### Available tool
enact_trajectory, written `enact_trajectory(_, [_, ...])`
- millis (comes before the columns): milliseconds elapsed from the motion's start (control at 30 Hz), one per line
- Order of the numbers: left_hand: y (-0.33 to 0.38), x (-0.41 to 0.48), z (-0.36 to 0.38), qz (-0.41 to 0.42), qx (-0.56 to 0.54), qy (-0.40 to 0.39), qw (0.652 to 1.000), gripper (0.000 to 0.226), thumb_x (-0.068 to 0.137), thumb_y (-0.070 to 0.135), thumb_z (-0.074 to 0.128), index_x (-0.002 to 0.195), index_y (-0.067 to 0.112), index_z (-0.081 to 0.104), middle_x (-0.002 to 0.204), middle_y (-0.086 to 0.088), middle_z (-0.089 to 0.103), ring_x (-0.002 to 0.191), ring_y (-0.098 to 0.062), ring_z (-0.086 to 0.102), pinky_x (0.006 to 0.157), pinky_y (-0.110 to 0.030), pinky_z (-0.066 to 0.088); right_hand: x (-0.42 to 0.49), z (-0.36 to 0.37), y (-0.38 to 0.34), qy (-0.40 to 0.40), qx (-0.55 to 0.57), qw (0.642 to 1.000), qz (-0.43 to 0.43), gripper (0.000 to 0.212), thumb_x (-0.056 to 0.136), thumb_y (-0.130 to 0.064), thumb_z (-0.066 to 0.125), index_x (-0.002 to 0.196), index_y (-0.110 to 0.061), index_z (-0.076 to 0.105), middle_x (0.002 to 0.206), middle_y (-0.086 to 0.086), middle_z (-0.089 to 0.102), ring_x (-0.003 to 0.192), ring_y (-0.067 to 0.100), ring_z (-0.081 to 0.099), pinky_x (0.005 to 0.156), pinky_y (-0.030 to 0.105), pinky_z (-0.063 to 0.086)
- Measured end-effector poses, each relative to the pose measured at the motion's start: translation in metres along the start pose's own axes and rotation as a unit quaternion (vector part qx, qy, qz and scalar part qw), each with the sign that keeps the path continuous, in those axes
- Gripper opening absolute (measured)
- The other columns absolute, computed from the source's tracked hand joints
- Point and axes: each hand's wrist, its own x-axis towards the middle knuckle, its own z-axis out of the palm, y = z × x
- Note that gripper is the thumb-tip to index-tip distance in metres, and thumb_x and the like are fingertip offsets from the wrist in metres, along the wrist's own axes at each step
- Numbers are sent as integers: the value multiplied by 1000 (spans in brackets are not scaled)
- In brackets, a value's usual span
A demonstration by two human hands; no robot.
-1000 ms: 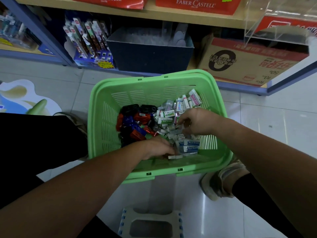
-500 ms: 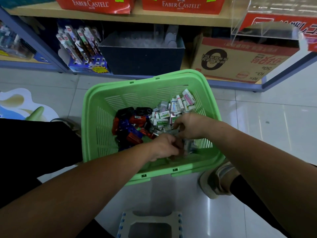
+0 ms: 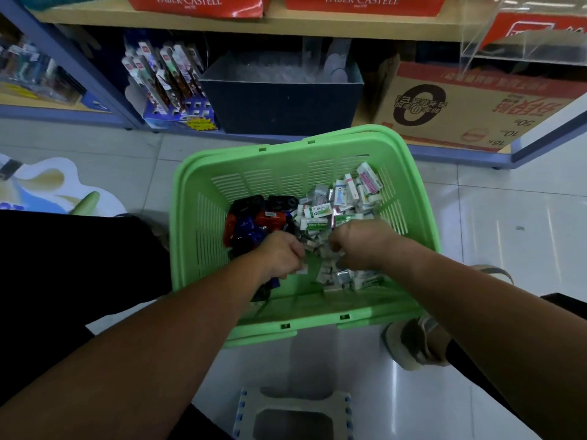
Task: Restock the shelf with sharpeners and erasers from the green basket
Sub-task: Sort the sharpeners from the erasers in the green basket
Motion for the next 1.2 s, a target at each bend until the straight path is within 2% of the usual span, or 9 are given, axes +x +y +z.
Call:
enact_trajectory(133, [-25, 2, -34, 0, 5, 49, 999, 30, 91, -12, 65, 89, 19, 65, 102, -19, 72, 80, -27, 73, 62, -33, 61, 23, 11, -25, -34, 85, 995, -33, 40, 94, -29, 75, 131, -20, 64, 128, 2, 69, 114, 21, 65, 104, 37, 53])
enact_trajectory(233, [-36, 2, -45, 22, 44, 45, 998, 27, 95, -8, 59, 93, 18, 67, 98, -13, 71, 73, -17, 66, 53, -23, 51, 45, 25, -44, -16, 1, 997, -71, 37, 96, -31, 72, 131, -23, 64, 125, 1, 69, 110, 21, 65, 99, 39, 53])
enact_trajectory(367, [-45, 3, -46, 53, 80, 69, 993, 29, 95, -1, 61, 89, 27, 65, 104, -6, 71, 84, -14, 64, 63, -23, 49, 62, 37, -63, 29, -135, 979, -151, 39, 97, -32, 71, 134, -21, 62, 125, 0, 65, 113, 22, 59, 82, 33, 43])
enact_trajectory(533, [-53, 4, -44, 67, 75, 63, 993, 33, 97, 2, 60, 86, 32, 62, 104, -6, 72, 93, -20, 68, 76, -31, 57, 79, 57, -60, -9, -266, 944, -195, 62, 94, -51, 68, 149, -30, 50, 151, -7, 54, 141, 21, 44, 116, 42, 34])
enact_trajectory(667, [-53, 4, -44, 75, 86, 59, 992, 25, 101, 6, 55, 99, 28, 67, 109, -6, 70, 97, -21, 67, 84, -34, 59, 78, 62, -56, -20, -323, 922, -214, 46, 100, -51, 57, 145, -39, 51, 152, -8, 51, 142, 22, 37, 111, 44, 31])
enact_trajectory(867, [-49, -1, -45, 76, 94, 49, 991, 25, 103, 7, 53, 111, 24, 69, 116, -4, 67, 103, -19, 64, 82, -28, 54, 73, 67, -55, -24, -307, 929, -208, 30, 103, -49, 53, 131, -41, 58, 135, -6, 62, 134, 25, 39, 105, 46, 31])
enact_trajectory(1033, [-49, -2, -43, 76, 91, 28, 993, 23, 102, 8, 56, 115, 22, 70, 117, -4, 67, 105, -20, 64, 84, -27, 53, 75, 70, -44, -20, -176, 959, -222, 30, 95, -31, 69, 125, -25, 69, 123, -3, 71, 129, 19, 53, 112, 28, 27])
enact_trajectory(1100, [-48, -1, -43, 80, 87, 29, 993, 21, 101, 11, 59, 116, 20, 70, 114, -2, 67, 102, -18, 64, 83, -26, 52, 71, 62, -40, -52, -160, 965, -200, 30, 95, -34, 69, 124, -28, 70, 120, -7, 73, 122, 16, 60, 115, 36, 36])
enact_trajectory(1200, [-45, 0, -41, 74, 61, 17, 995, 19, 97, 11, 67, 115, 18, 70, 106, -1, 69, 84, -14, 66, 74, -26, 54, 58, 40, -38, -62, -47, 986, -146, 24, 100, -29, 62, 121, -28, 72, 115, -5, 74, 105, 17, 68, 94, 34, 56])
